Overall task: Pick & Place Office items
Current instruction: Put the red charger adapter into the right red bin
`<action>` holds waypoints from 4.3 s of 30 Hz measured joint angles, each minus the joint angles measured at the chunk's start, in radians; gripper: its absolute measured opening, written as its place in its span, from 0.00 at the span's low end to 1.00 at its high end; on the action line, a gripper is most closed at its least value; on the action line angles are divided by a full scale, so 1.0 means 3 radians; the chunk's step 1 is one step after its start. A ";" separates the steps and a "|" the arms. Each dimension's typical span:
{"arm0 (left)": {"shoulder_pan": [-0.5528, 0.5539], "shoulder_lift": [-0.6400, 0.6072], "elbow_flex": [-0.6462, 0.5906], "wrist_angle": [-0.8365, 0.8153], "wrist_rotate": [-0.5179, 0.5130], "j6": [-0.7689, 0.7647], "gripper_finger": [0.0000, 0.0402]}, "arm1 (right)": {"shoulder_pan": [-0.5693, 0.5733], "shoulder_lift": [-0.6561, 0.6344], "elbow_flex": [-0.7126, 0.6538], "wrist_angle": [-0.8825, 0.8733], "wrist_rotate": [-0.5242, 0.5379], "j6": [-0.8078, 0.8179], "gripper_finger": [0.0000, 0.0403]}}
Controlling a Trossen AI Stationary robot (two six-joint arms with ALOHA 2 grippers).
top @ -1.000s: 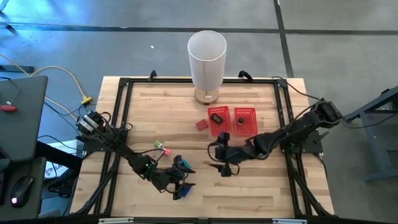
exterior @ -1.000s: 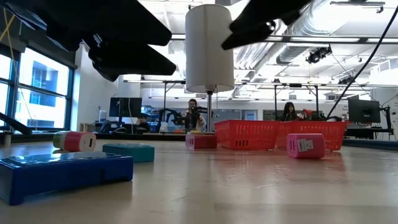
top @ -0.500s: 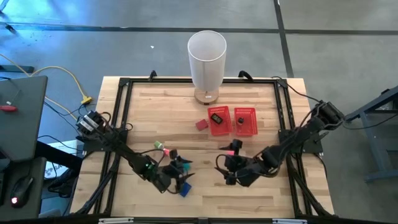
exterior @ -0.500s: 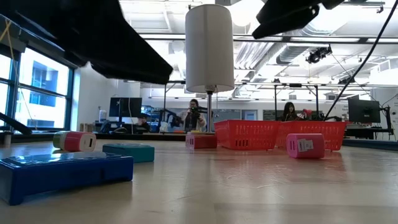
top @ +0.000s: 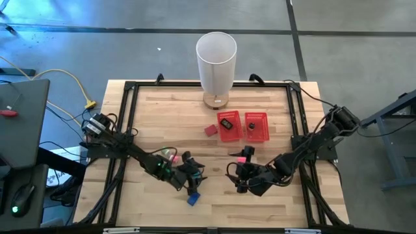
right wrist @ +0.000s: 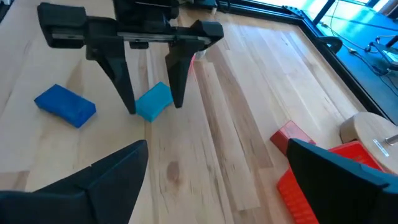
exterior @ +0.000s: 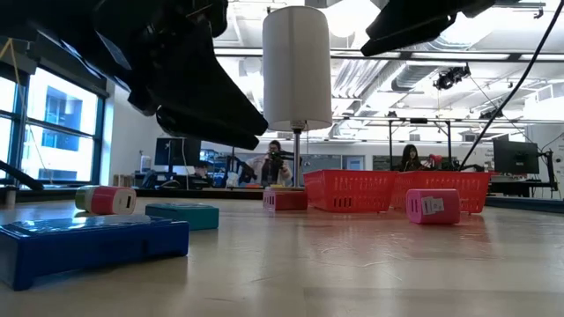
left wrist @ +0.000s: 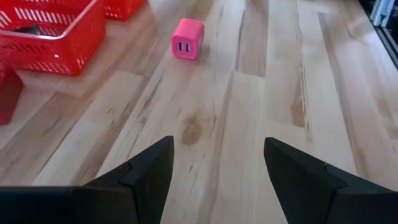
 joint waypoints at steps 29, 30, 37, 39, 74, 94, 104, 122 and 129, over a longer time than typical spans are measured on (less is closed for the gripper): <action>0.0573 0.0000 0.0000 -0.0600 0.0065 0.0110 0.99 | -0.0010 0.0000 -0.0028 0.0078 -0.0064 0.0081 0.92; 0.0604 0.0000 0.0000 -0.0557 0.0065 0.0107 0.99 | -0.0010 0.0000 -0.0027 0.0076 -0.0115 0.0077 0.92; 0.0690 0.0000 0.0000 -0.0477 0.0063 0.0036 0.99 | -0.0010 0.0000 -0.0027 0.0072 -0.0295 0.0049 0.92; 0.0694 0.0000 0.0000 -0.0469 0.0061 0.0031 0.99 | -0.0010 0.0000 -0.0027 0.0048 -0.0290 0.0017 0.92; 0.1105 0.0300 -0.0355 0.0189 -0.0094 0.0374 0.99 | -0.0165 0.0001 -0.0024 -0.0244 -0.0008 -0.0212 0.92; 0.1271 0.0693 -0.0608 0.1014 0.0132 0.0532 0.99 | -0.0272 0.0001 -0.0024 -0.0224 -0.0037 -0.0215 0.92; 0.1271 0.0701 -0.0612 0.1029 0.0133 0.0574 0.99 | -0.0273 0.0001 -0.0024 -0.0221 -0.0028 -0.0213 0.92; 0.1374 0.0712 -0.0614 0.1152 -0.0146 0.0460 0.99 | -0.0273 0.0001 -0.0025 -0.0221 -0.0026 -0.0213 0.92; 0.1503 0.0712 -0.0614 0.1127 -0.0179 0.0458 0.99 | -0.0273 0.0001 -0.0027 -0.0221 -0.0026 -0.0213 0.92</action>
